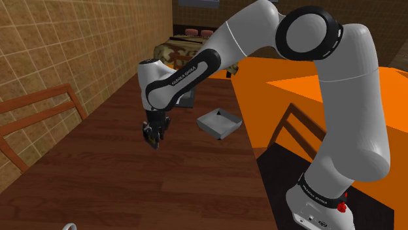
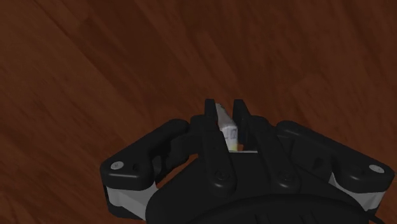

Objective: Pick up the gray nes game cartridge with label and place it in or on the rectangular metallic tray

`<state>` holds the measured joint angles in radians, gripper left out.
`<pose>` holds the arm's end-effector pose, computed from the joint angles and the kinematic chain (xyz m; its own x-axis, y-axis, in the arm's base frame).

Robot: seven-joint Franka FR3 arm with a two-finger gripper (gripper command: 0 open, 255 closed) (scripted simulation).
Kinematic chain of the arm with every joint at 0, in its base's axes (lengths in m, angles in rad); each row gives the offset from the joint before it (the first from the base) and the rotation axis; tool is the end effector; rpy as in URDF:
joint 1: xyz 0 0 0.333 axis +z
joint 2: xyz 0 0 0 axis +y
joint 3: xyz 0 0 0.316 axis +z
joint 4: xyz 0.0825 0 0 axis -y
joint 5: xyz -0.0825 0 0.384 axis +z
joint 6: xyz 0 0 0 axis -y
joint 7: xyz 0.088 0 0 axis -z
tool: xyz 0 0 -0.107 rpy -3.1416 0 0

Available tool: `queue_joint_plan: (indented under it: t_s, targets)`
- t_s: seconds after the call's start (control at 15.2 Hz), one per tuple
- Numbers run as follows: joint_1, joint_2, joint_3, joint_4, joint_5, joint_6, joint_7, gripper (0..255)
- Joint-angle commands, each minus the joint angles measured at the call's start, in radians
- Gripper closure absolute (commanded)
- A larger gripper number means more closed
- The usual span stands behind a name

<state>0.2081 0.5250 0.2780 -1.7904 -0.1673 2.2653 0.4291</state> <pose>0.5849 0.2883 0.2655 0.9909 0.1319 -0.0278 0.1319 -0.9913 -0.0010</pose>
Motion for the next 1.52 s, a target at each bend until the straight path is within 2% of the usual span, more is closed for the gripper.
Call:
queue_joint_plan:
  t_s: [0.0, 0.13, 0.2, 0.59, 1.06, 1.45]
  targets:
    - [-0.002, -0.013, 0.003, 0.003, 0.004, -0.015, -0.003, 255]
    - [-0.003, -0.015, 0.003, 0.003, 0.005, -0.017, -0.004, 255]
    - [-0.003, -0.015, 0.003, 0.003, 0.005, -0.017, -0.004, 0]
    - [0.037, 0.074, -0.027, 0.259, -0.054, -0.131, -0.005, 0]
    - [0.040, 0.124, -0.038, 0.243, -0.069, -0.065, 0.003, 0]
    - [0.041, 0.128, -0.039, 0.242, -0.070, -0.060, 0.004, 0]
